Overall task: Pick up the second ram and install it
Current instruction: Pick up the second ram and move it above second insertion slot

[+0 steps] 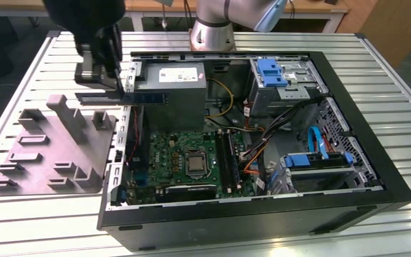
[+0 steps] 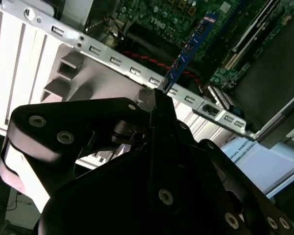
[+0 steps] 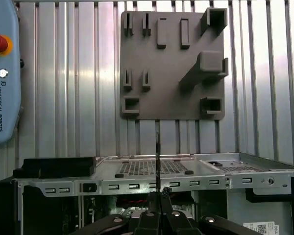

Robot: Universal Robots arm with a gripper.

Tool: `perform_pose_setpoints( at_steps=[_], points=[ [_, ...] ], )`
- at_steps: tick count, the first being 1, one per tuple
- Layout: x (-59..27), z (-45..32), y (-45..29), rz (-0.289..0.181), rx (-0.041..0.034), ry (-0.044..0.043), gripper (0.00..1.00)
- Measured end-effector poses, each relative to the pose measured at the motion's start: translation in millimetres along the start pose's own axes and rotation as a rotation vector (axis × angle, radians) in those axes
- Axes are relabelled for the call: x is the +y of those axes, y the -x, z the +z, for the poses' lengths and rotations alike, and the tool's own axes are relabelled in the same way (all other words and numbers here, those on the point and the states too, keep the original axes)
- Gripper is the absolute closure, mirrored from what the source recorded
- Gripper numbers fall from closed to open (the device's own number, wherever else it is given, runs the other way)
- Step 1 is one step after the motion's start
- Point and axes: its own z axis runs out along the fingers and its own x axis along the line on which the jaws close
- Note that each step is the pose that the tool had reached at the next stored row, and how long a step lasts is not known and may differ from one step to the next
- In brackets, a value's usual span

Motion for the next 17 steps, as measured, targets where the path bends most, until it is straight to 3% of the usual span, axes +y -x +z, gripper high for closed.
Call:
perform_pose_setpoints(
  at_steps=[17],
  points=[
    [-77.0, -1.7, 2.0, 0.0, 0.0002, 0.006, 0.89]
  ],
)
